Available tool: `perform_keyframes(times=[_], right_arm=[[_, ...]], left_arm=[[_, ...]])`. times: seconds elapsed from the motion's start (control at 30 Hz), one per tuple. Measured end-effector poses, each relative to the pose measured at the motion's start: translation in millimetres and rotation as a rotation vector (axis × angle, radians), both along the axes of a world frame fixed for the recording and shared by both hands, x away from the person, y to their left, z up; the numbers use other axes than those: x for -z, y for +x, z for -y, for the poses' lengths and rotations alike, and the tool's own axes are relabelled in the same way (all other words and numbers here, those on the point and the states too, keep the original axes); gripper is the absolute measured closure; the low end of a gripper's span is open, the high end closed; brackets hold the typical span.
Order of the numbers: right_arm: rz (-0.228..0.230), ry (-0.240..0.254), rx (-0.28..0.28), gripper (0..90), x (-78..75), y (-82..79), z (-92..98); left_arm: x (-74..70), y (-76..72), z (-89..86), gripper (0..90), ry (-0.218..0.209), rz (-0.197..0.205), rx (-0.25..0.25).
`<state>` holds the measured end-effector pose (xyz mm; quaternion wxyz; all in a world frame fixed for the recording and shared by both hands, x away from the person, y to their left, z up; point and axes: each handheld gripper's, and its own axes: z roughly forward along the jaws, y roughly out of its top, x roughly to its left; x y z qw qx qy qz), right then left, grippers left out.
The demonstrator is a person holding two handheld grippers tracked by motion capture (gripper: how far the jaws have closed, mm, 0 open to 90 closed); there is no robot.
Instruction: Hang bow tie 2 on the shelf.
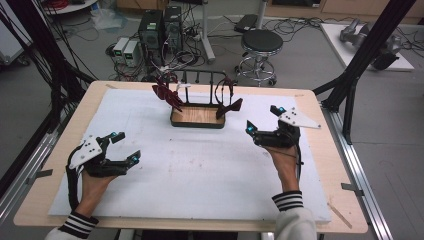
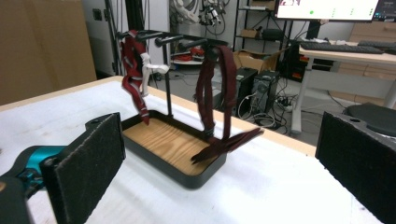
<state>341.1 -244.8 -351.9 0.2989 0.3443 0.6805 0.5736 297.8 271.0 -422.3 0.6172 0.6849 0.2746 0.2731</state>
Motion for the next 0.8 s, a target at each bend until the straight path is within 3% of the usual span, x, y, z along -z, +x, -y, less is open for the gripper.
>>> perform_keyframes(times=[0.07,0.4,0.53,0.7,0.73,0.8], right_arm=[[0.028,0.006,-0.001,0.5,4.7,-9.6,3.3],[0.054,0.029,0.021,0.5,36.6,-49.7,20.5],[0.08,0.022,0.034,0.5,51.0,-60.1,26.2],[0.085,0.022,0.056,0.5,64.8,-67.4,32.2],[0.066,0.019,0.06,0.5,66.0,-67.9,33.3],[0.091,0.022,0.068,0.6,70.0,-68.7,34.9]], left_arm=[[0.2,-1.1,-0.1,12.3,0.001,0.0,-0.002],[3.6,-9.8,-3.8,12.3,-0.001,0.019,-0.029],[5.2,-12.5,-5.5,12.3,-0.001,0.02,-0.037],[8.9,-17.6,-8.5,12.3,-0.006,0.028,-0.05],[10.5,-18.5,-9.4,12.3,-0.01,0.033,-0.054],[13.7,-19.7,-11.1,12.4,-0.014,0.031,-0.062]])
